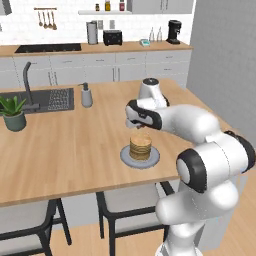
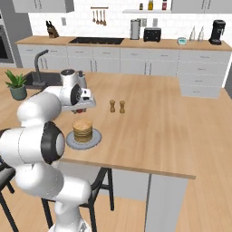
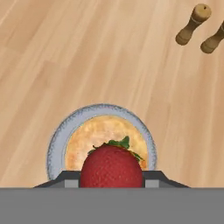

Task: Take the strawberry from the fridge and place it on top of the pancake, located on the dining counter.

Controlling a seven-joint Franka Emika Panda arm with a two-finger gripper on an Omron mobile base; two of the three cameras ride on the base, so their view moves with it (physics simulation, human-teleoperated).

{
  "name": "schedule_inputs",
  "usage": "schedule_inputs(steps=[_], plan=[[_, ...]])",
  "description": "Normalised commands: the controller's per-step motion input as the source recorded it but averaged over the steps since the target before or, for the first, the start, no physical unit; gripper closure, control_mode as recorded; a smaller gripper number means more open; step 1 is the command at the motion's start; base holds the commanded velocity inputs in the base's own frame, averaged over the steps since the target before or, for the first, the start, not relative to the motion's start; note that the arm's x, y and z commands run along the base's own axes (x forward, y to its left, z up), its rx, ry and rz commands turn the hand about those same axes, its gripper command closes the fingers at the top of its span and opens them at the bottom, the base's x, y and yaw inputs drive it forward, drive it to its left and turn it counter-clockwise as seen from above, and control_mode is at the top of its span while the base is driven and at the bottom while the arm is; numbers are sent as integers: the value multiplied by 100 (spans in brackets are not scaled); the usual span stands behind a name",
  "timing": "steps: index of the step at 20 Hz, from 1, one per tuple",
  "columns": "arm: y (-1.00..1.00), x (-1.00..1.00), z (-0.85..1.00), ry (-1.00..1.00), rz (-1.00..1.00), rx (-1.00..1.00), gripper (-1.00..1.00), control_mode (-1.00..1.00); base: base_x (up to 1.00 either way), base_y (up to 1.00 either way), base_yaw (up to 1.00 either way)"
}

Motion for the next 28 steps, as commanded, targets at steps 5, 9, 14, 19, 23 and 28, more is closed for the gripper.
schedule_inputs(steps=[5, 9, 14, 19, 23, 28], plan=[[1, 51, -58, 5, 0, 0, 100, -100, 0, 0, 0], [0, 12, -30, 13, 0, 0, 100, -100, 0, 0, 0], [0, -31, -7, 7, 0, 0, 100, -100, 0, 0, 0], [0, -16, -18, 2, 0, 0, 100, -100, 0, 0, 0], [-5, -20, -7, 0, 0, 0, 100, -100, 0, 0, 0], [0, 7, -16, 0, 0, 0, 100, -100, 0, 0, 0]])
